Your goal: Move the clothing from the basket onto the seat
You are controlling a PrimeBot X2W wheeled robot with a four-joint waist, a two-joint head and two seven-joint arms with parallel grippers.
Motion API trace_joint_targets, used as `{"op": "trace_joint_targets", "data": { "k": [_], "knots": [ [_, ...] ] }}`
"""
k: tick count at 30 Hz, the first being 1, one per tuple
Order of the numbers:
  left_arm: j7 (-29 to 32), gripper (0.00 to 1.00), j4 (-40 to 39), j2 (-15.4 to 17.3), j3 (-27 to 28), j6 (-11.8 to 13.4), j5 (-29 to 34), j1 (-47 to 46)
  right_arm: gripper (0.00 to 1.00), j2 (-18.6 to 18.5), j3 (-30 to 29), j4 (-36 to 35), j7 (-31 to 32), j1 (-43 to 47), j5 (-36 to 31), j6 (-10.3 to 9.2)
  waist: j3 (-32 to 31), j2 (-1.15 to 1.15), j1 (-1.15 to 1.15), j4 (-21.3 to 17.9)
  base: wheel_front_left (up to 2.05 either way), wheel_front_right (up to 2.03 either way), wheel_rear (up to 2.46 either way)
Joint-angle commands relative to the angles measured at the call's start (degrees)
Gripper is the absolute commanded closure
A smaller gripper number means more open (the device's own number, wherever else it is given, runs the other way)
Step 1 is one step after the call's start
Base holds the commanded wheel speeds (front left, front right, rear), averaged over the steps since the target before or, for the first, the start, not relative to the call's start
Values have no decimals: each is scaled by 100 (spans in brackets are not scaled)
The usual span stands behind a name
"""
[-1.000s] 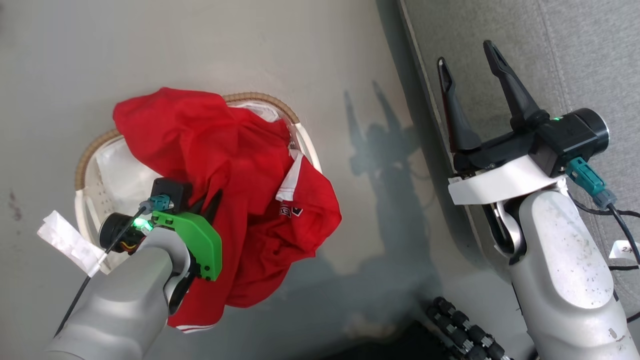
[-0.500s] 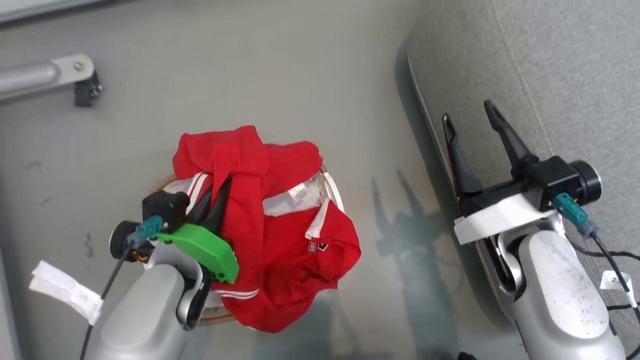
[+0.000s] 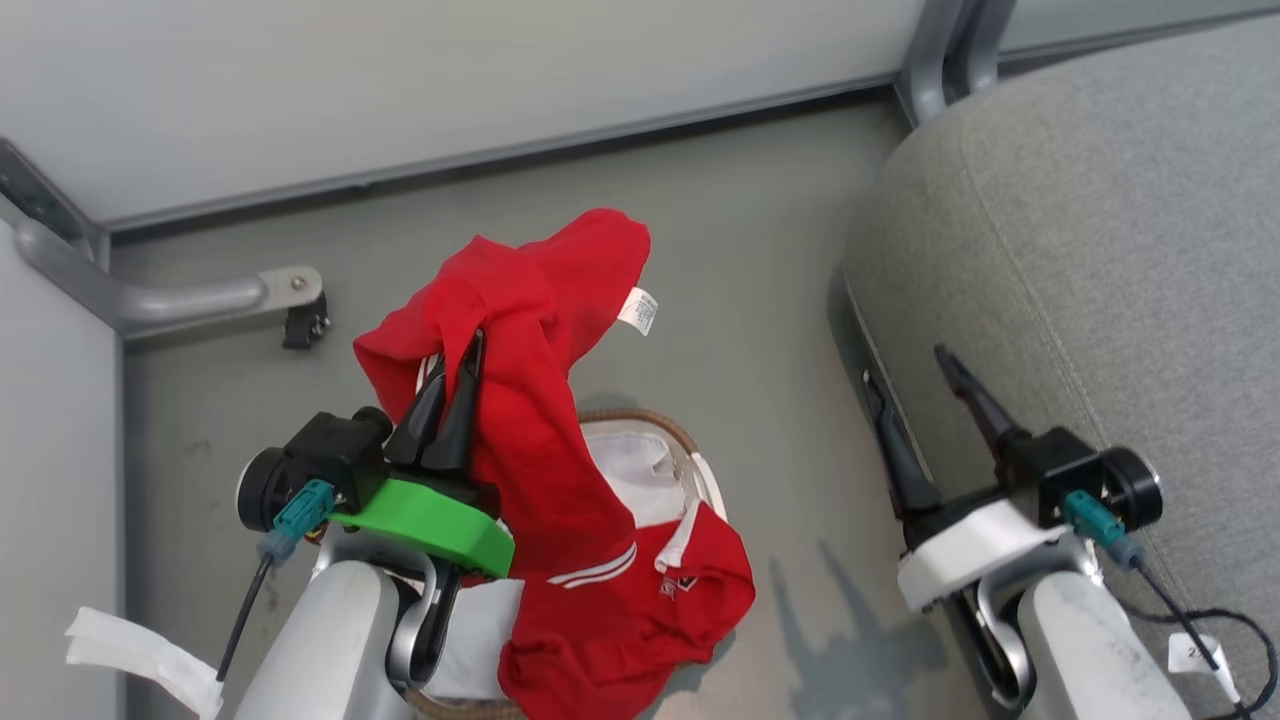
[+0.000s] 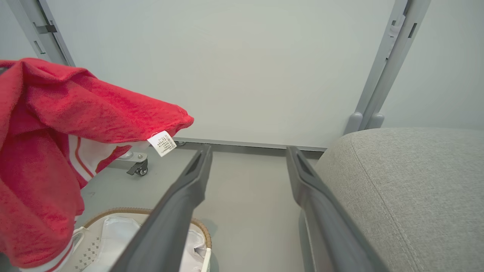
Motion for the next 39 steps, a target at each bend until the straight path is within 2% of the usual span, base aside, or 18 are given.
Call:
{"op": "trace_joint_targets", "data": {
  "k": [1, 9, 16, 20, 30, 31, 32, 33, 39],
  "knots": [
    [-22, 100, -211, -46, 75, -20, 91, 153, 0, -22, 50, 81, -27, 236, 21, -4, -597, 0, 0, 115, 0, 0, 0],
    [-21, 100, -587, -142, 135, -19, 225, 347, 0, -37, 606, 339, -27, 582, 204, -4, -894, 0, 0, 108, 0, 0, 0],
    [-21, 100, -647, -196, -30, -19, 196, 363, 0, -242, 2226, 277, -27, 344, 950, -4, -942, 0, 0, 224, 0, 0, 0],
    [-21, 100, -647, -226, -149, -19, 194, 290, 0, -274, 2905, 179, -27, -22, 1310, -5, -887, 0, 0, 332, 0, 0, 0],
    [-21, 100, -602, -304, -670, -20, 81, 162, 0, -61, 3409, 975, -20, -1010, 1453, -5, -820, 0, 0, 772, 0, 0, 0],
    [-21, 100, -600, -308, -716, -20, 65, 154, 18, -48, 3410, 1068, -20, -1069, 1481, -5, -819, 0, 0, 816, 0, 0, 0],
    [-21, 100, -597, -317, -773, -20, 41, 147, 78, -41, 3452, 1180, -20, -1127, 1501, -5, -822, 0, 0, 864, 0, 0, 0],
    [-21, 100, -595, -325, -817, -20, 24, 147, 100, -27, 3455, 1249, -20, -1175, 1549, -5, -823, 0, 0, 900, 0, 0, 0],
    [-21, 100, -569, -339, -840, -20, -16, 228, 100, -24, 3430, 1216, -20, -1132, 1764, -5, -841, 0, 0, 975, 0, 0, 0]
  ]
}}
